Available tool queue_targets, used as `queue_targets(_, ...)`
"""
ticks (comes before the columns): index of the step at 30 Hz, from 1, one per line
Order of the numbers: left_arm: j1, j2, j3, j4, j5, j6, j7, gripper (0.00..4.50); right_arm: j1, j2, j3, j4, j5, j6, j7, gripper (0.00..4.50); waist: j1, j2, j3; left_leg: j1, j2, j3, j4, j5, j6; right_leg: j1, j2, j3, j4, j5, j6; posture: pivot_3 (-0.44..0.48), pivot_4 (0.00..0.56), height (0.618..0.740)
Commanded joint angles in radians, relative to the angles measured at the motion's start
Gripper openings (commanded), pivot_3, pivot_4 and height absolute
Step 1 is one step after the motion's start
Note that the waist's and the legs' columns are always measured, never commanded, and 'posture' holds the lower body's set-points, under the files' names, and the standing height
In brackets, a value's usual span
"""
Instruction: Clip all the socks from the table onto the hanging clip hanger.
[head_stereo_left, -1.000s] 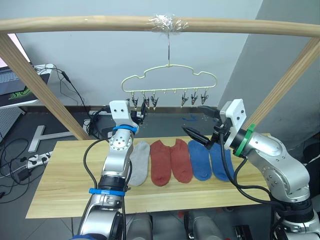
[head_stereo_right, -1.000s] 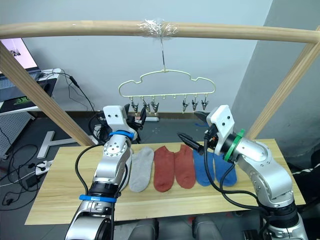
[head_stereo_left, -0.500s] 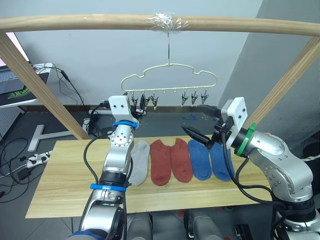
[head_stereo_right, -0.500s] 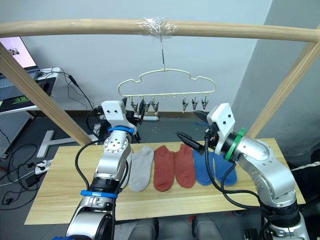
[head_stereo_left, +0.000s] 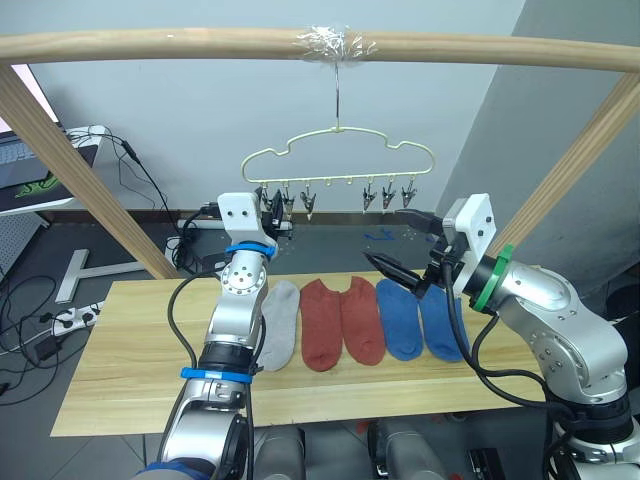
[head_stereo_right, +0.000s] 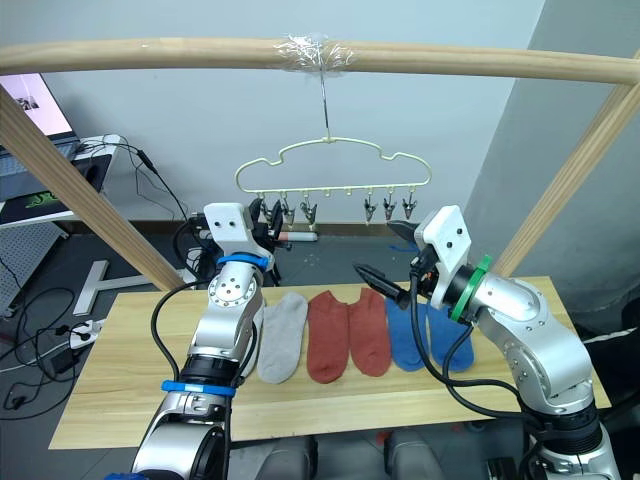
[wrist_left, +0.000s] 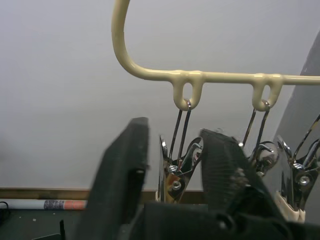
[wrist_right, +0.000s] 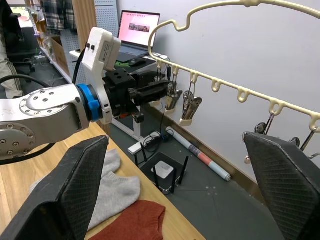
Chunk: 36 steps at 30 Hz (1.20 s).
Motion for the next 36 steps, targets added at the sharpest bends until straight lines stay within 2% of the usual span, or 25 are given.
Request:
queue_targets(1, -0.022, -0.002, 0.005, -0.021, -0.002, -0.028, -0.003, 0.41, -0.022, -0.005, -0.030, -0.025, 0.020, -0.010, -0.005, 4.50, 0.000, 0.000, 0.001, 0.000, 0.000, 0.000, 0.000, 0.000, 0.000, 0.000, 0.000, 0.000, 0.000, 0.000, 0.000, 0.022, 0.200, 0.740)
queue_targets(3, -0.024, -0.001, 0.005, -0.021, -0.002, -0.027, -0.003, 0.13, -0.022, -0.005, -0.029, -0.023, 0.019, -0.010, -0.004, 4.50, 0.000, 0.000, 0.001, 0.000, 0.000, 0.000, 0.000, 0.000, 0.000, 0.000, 0.000, 0.000, 0.000, 0.000, 0.000, 0.026, 0.202, 0.740)
queue_targets(8, -0.030, 0.003, 0.009, -0.019, -0.024, -0.004, -0.032, 0.12, 0.008, -0.006, 0.001, -0.018, -0.009, 0.001, -0.019, 4.50, 0.000, 0.000, 0.002, 0.000, 0.000, 0.000, 0.000, 0.000, 0.000, 0.000, 0.000, 0.000, 0.000, 0.000, 0.000, 0.033, 0.204, 0.740)
queue_targets(11, -0.035, 0.016, 0.014, -0.034, -0.060, 0.036, -0.088, 0.12, 0.113, 0.001, 0.042, 0.015, -0.117, 0.001, -0.115, 4.50, 0.006, -0.001, 0.002, 0.000, 0.000, -0.001, 0.000, 0.000, 0.000, 0.000, 0.000, -0.001, 0.000, 0.000, 0.000, 0.050, 0.206, 0.740)
queue_targets(15, -0.041, 0.063, 0.024, -0.057, -0.101, 0.095, -0.170, 0.12, 0.254, 0.052, 0.015, 0.128, -0.226, 0.035, -0.276, 4.50, 0.005, -0.001, 0.004, -0.001, 0.000, -0.001, 0.000, 0.000, 0.000, -0.001, 0.000, 0.000, -0.001, 0.000, 0.000, 0.065, 0.211, 0.740)
queue_targets(18, -0.039, 0.092, 0.032, -0.064, -0.114, 0.119, -0.200, 0.12, 0.289, 0.077, -0.008, 0.212, -0.267, 0.018, -0.325, 4.50, 0.003, 0.000, 0.008, -0.001, 0.000, -0.001, 0.000, 0.000, 0.000, -0.001, 0.000, 0.000, 0.000, 0.000, 0.000, 0.071, 0.210, 0.740)
queue_targets(25, -0.022, 0.099, 0.063, -0.062, -0.136, 0.165, -0.196, 0.12, 0.200, 0.103, -0.037, 0.582, -0.299, -0.142, -0.279, 4.50, -0.002, 0.001, 0.009, 0.000, 0.000, 0.000, 0.001, 0.000, 0.000, -0.001, 0.000, 0.000, 0.001, 0.000, 0.000, 0.080, 0.208, 0.740)
queue_targets(27, -0.021, 0.098, 0.062, -0.067, -0.136, 0.170, -0.196, 0.12, 0.166, 0.080, 0.002, 0.666, -0.330, -0.189, -0.232, 4.50, -0.002, 0.001, 0.009, 0.000, 0.000, 0.000, 0.000, 0.000, 0.000, -0.001, 0.000, 0.000, 0.001, 0.000, 0.000, 0.080, 0.208, 0.740)
queue_targets(34, -0.005, 0.095, 0.058, -0.099, -0.134, 0.187, -0.198, 0.12, 0.067, 0.092, -0.062, 0.954, -0.303, -0.187, -0.197, 4.50, 0.000, 0.001, 0.011, 0.000, 0.000, 0.000, 0.000, 0.000, 0.000, -0.001, 0.000, 0.000, 0.001, 0.000, 0.000, 0.095, 0.217, 0.740)
queue_targets(36, 0.002, 0.098, 0.063, -0.106, -0.135, 0.190, -0.197, 0.12, 0.060, 0.098, -0.073, 0.993, -0.293, -0.185, -0.185, 4.14, 0.000, 0.002, 0.011, 0.000, 0.000, 0.000, 0.000, 0.000, 0.000, -0.001, 0.000, 0.000, 0.001, 0.000, 0.000, 0.095, 0.217, 0.740)
